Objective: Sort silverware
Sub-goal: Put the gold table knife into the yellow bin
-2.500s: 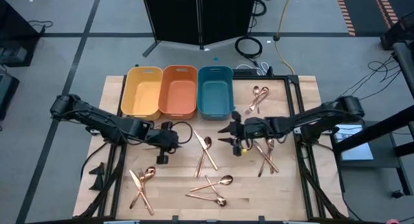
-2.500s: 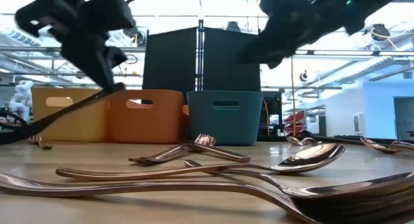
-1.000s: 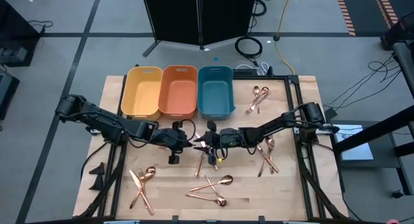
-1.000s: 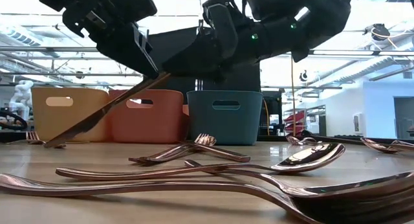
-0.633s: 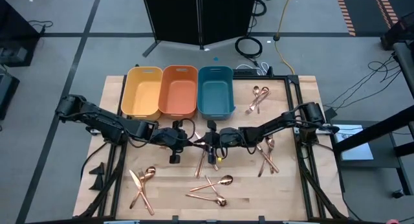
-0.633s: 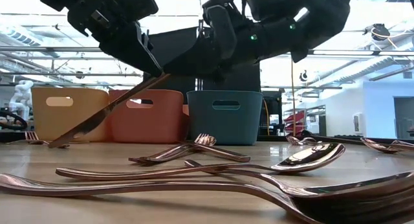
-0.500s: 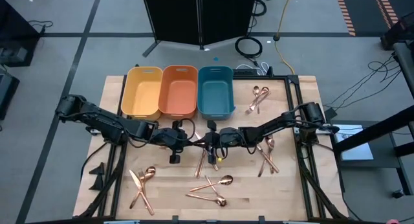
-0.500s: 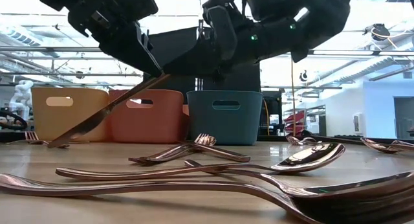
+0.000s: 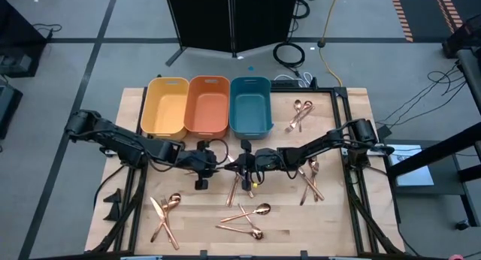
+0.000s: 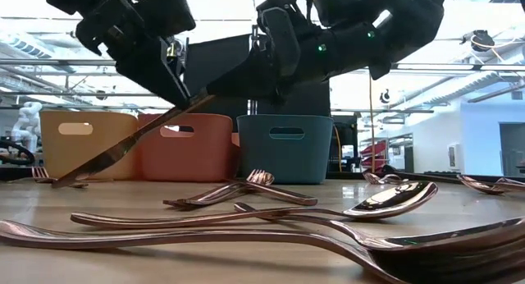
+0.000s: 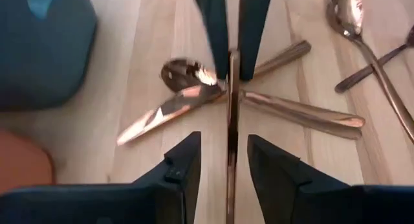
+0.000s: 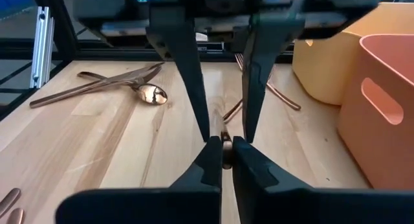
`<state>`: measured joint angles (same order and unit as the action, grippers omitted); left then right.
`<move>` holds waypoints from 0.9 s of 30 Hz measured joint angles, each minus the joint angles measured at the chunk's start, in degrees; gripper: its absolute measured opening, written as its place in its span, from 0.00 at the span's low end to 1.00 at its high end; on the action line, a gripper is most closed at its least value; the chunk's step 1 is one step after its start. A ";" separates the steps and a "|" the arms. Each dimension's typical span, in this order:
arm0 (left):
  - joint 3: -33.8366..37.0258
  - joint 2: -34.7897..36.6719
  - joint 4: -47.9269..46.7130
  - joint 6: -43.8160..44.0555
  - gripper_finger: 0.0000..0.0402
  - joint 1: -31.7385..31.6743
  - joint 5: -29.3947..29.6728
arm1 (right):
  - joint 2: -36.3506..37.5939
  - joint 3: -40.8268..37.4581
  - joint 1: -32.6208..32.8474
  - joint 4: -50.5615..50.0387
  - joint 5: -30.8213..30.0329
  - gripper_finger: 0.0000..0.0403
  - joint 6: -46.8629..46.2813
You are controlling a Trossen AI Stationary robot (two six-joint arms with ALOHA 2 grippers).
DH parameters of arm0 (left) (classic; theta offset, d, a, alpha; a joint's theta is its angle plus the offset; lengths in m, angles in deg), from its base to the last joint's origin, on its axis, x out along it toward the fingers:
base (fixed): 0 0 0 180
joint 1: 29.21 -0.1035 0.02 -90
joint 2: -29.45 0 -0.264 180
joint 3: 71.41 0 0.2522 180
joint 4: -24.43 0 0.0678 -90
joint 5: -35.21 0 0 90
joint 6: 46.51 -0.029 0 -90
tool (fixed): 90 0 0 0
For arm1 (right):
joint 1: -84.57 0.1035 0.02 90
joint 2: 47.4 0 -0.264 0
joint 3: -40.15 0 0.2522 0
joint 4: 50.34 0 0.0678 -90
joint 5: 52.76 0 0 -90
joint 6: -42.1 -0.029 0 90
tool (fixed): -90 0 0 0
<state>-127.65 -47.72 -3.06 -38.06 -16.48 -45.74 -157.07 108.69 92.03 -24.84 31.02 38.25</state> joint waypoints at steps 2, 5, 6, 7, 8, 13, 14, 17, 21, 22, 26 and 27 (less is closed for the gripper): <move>0.00 -0.92 -1.77 1.40 0.31 0.00 -0.16 | 0.00 0.00 0.00 0.24 -0.06 0.00 -0.02; 0.05 -3.33 -3.78 2.85 0.32 0.02 -1.61 | 0.00 0.00 0.00 0.71 -0.11 0.00 -0.02; 0.24 -4.18 -3.79 3.10 0.32 0.03 -2.14 | 0.00 0.00 0.00 0.74 -0.11 0.00 -0.02; 0.39 -4.96 -3.58 3.13 0.32 0.04 -3.07 | 0.00 0.00 0.00 0.72 -0.13 0.00 -0.02; 0.44 -5.73 -3.44 3.15 0.32 0.04 -3.68 | 0.00 0.00 0.00 0.74 -0.13 0.00 -0.02; 0.48 -7.57 -3.26 2.80 0.30 0.04 -4.34 | 0.00 0.00 0.00 0.77 -0.20 0.00 -0.02; 0.48 -7.58 -3.31 2.80 0.29 0.04 -4.34 | 0.00 0.00 0.00 0.75 -0.20 0.00 -0.02; 0.48 -7.14 -3.70 2.80 0.26 0.04 -4.34 | 0.00 0.00 0.00 0.74 -0.20 0.00 -0.02; 0.48 -4.34 -6.70 2.84 0.24 0.04 -4.32 | 0.00 0.00 -0.20 0.74 -0.19 0.00 -0.02; 0.48 -3.53 -7.14 2.85 0.24 0.04 -4.30 | 0.01 0.00 -0.34 0.74 -0.18 0.00 -0.02; 0.48 -1.46 -6.78 2.84 0.24 0.00 -4.06 | 0.04 0.00 -0.87 0.83 0.14 0.00 -0.02; 0.48 -1.44 -6.80 2.80 0.24 0.00 -3.97 | 0.04 0.00 -0.98 0.83 0.20 0.00 -0.02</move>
<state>-127.17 -49.16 -9.86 -35.26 -16.48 -49.72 -157.02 108.69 91.06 -24.01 31.23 38.22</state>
